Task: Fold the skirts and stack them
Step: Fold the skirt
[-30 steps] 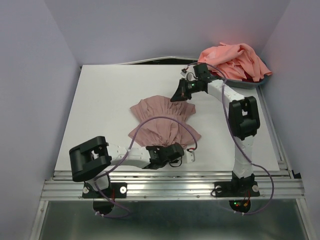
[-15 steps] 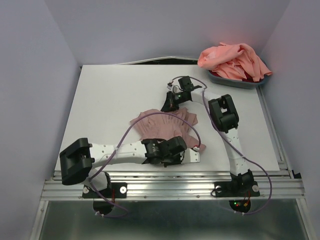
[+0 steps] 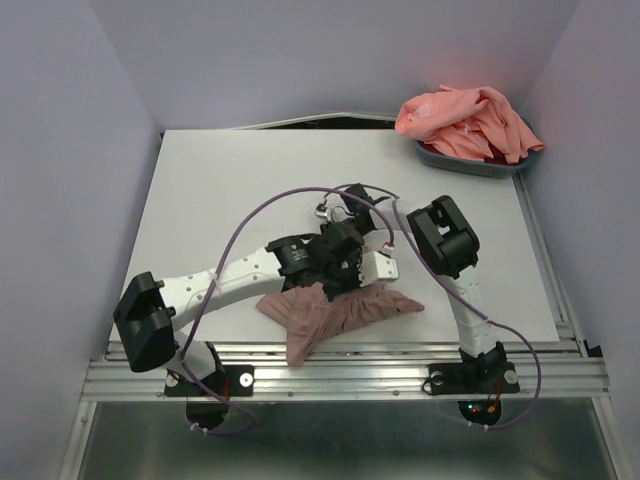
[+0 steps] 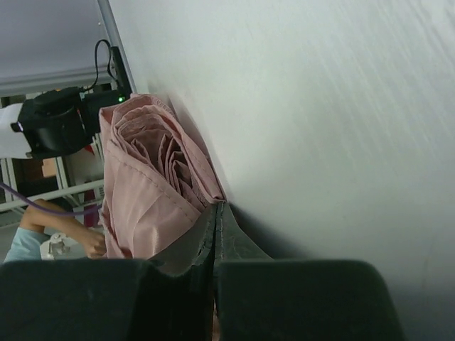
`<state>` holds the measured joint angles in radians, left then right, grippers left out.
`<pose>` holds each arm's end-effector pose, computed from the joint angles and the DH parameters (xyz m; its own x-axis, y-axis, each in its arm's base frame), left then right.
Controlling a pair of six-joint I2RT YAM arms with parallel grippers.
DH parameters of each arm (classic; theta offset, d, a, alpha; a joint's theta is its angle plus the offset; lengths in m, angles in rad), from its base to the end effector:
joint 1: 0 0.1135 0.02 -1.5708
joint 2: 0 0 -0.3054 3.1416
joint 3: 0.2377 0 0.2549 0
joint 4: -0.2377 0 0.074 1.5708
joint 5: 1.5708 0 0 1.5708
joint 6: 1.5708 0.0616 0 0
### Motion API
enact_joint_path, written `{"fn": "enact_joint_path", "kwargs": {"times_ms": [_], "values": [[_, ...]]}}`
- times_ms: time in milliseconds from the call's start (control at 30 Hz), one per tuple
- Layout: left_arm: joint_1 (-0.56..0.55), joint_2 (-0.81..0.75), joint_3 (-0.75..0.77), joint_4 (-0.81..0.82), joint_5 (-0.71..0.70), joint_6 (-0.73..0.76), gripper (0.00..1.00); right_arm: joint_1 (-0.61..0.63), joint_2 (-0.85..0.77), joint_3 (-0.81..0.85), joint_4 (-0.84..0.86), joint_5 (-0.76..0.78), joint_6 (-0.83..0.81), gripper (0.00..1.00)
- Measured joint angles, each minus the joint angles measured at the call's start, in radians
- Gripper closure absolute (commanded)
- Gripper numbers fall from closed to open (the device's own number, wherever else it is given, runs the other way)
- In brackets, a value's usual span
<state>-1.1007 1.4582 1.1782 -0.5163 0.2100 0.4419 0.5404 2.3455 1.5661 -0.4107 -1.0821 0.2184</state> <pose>0.1400 -0.3038 0.3102 0.1085 0.7099 -0.6959 0.9863 0.0104 0.1644 0.3924 0.2989 0.1048 -0.8905 -0.4156 -0.1851 -0.3379 0.3317 0.8808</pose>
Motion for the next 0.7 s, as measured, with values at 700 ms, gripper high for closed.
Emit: {"fn": "enact_joint_path", "kwargs": {"times_ms": [700], "values": [[0.313,0.121,-0.172,0.224,0.048,0.132,1.0,-0.012,-0.007,0.006,-0.068,-0.017,-0.055,0.99]]}}
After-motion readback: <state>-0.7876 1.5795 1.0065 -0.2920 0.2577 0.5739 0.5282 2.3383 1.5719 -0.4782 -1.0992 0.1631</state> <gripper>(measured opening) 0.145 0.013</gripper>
